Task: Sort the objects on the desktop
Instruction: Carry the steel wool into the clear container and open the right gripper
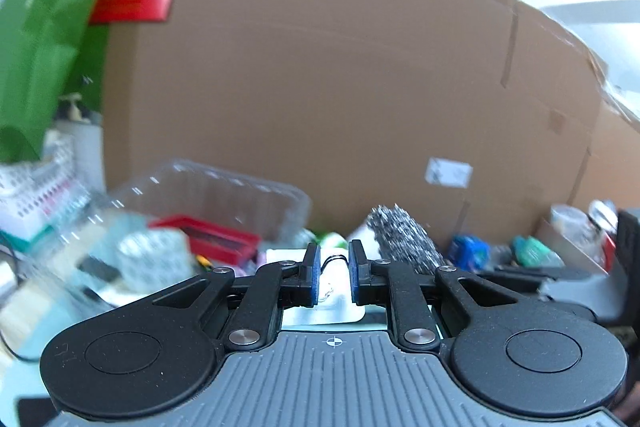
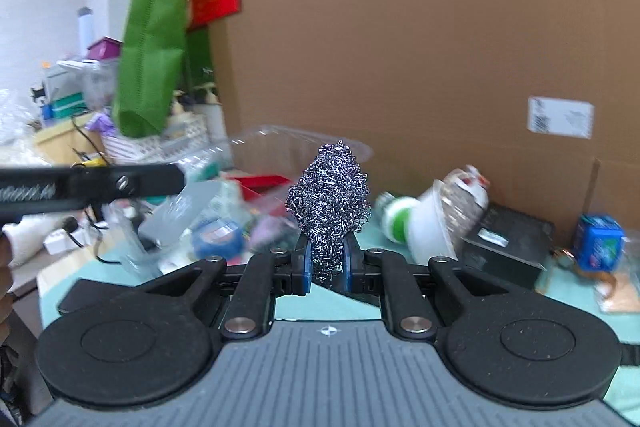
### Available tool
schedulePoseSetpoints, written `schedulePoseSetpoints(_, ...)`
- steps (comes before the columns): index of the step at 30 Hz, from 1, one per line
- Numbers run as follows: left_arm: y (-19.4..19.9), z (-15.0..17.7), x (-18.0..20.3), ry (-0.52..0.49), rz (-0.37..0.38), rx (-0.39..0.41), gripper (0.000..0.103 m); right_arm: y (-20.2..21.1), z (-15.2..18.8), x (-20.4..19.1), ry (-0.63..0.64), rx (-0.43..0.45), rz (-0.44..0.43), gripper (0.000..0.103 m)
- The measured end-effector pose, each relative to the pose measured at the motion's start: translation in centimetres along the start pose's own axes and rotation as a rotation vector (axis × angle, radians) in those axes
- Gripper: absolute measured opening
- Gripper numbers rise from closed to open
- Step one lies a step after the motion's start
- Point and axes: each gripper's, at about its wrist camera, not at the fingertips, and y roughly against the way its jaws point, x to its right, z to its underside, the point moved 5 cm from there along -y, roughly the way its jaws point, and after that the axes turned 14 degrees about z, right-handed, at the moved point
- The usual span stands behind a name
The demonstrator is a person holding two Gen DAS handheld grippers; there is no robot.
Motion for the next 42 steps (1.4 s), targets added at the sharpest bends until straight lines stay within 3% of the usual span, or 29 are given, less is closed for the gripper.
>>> schedulePoseSetpoints(8,-2.3,-1.3,-5.4,0.053,-0.097,-0.033,0.009,-3.2,-3.0,-4.8,0.038,0.021,-0.072,0.017)
schedulePoseSetpoints(25,-8.1,-2.6,-13.9,0.202,-0.110,-0.063,0.011,-13.6,-4.7,-9.4,0.116,-0.043,-0.061,0.021)
schedulePoseSetpoints(26,-8.4,-2.6,-14.1,0.200,-0.110,-0.064,0.027,-14.0,-4.7,-9.5,0.124,-0.041,-0.057,0.026)
schedulePoseSetpoints(27,-8.5,-2.5,-14.2,0.193,-0.110,-0.064,0.035,-14.3,-4.6,-9.5,0.132,-0.041,-0.052,0.034)
schedulePoseSetpoints(28,-8.5,-2.5,-14.2,0.188,-0.125,-0.059,0.052,-14.5,-4.6,-9.5,0.136,-0.036,-0.044,0.039)
schedulePoseSetpoints(29,-8.5,-2.5,-14.3,0.187,-0.138,-0.051,0.079,-14.4,-4.5,-9.4,0.133,-0.021,-0.036,0.049)
schedulePoseSetpoints(31,-7.9,-2.5,-14.4,0.199,-0.151,-0.006,0.099,-14.2,-4.4,-9.0,0.124,-0.004,-0.019,0.057)
schedulePoseSetpoints(34,-7.0,-2.8,-14.1,0.203,-0.145,0.058,0.103,-13.5,-4.2,-8.2,0.109,0.021,0.005,0.075)
schedulePoseSetpoints(36,-6.9,-2.7,-13.9,0.205,-0.141,0.050,0.103,-13.0,-3.9,-7.6,0.095,0.042,0.042,0.096)
schedulePoseSetpoints(38,-7.1,-2.6,-13.7,0.214,-0.128,0.031,0.103,-12.6,-3.7,-7.1,0.090,0.058,0.071,0.103)
schedulePoseSetpoints(42,-7.3,-2.1,-13.2,0.217,-0.136,0.009,0.103,-12.6,-3.2,-6.5,0.079,0.005,0.064,0.103)
